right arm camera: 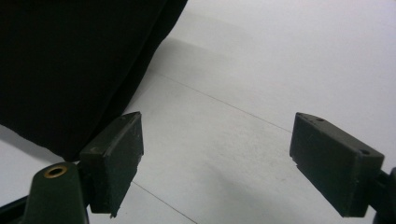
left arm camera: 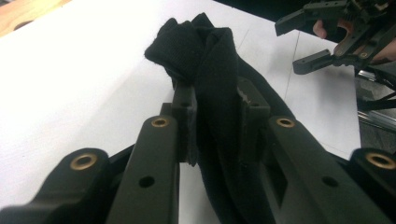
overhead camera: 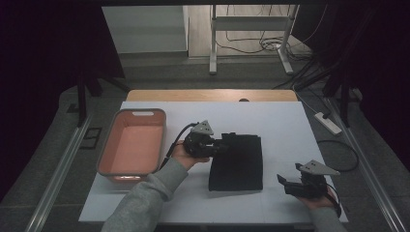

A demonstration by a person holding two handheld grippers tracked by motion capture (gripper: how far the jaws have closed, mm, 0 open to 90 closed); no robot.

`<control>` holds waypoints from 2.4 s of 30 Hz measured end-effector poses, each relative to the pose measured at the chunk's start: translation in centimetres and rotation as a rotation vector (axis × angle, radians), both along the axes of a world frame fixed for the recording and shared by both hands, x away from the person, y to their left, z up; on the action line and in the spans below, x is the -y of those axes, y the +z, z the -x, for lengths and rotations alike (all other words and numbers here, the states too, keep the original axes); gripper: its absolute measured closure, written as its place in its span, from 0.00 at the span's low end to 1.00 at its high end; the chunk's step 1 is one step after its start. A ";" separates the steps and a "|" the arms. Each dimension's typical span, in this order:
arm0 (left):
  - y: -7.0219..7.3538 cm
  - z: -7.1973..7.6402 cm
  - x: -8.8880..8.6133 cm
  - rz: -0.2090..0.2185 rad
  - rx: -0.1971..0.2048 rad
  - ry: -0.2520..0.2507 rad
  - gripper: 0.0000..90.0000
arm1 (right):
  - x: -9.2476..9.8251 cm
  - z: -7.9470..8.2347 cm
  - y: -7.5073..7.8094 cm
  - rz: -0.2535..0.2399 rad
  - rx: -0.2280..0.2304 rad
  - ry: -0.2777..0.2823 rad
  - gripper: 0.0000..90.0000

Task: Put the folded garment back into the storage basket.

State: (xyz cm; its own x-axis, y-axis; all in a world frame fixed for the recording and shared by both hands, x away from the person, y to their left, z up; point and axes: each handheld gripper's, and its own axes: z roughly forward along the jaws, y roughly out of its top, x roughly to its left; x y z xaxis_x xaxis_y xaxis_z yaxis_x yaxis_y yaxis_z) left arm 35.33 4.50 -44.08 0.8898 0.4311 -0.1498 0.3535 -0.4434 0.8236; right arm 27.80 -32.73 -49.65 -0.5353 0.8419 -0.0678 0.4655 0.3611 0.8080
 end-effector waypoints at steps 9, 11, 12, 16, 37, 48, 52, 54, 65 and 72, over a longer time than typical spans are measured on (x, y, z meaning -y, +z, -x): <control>0.8 0.3 -0.5 0.034 0.002 -0.006 0.82 | 0.0 0.0 0.0 0.004 -0.002 -0.002 0.20; 0.8 0.4 -0.6 0.040 0.002 -0.006 0.82 | 0.0 0.0 0.0 0.004 -0.002 -0.002 0.20; 1.0 0.5 -0.7 0.044 0.007 -0.006 0.82 | 0.0 0.0 0.0 0.002 -0.001 -0.003 0.20; 1.4 0.6 -0.8 0.048 0.013 -0.008 0.82 | 0.0 0.0 0.0 0.003 0.000 -0.005 0.20; 2.7 0.9 -1.4 0.062 0.044 -0.003 0.82 | 0.1 0.0 0.1 0.002 0.002 -0.006 0.20; 3.5 1.1 -2.2 0.064 0.060 0.015 0.82 | 0.1 0.0 0.1 0.001 0.004 -0.006 0.20; 4.0 1.1 -2.4 0.045 0.069 0.016 0.82 | 0.1 0.0 0.1 0.003 0.005 -0.007 0.20; 4.3 1.1 -2.6 0.042 0.075 0.020 0.82 | 0.1 0.0 0.1 0.003 0.004 -0.009 0.20; 5.7 1.2 -3.7 0.027 0.093 0.044 0.82 | 0.1 0.0 0.1 0.004 0.007 -0.012 0.20; 6.3 1.3 -4.3 0.027 0.107 0.055 0.82 | 0.1 0.0 0.1 0.005 0.007 -0.013 0.20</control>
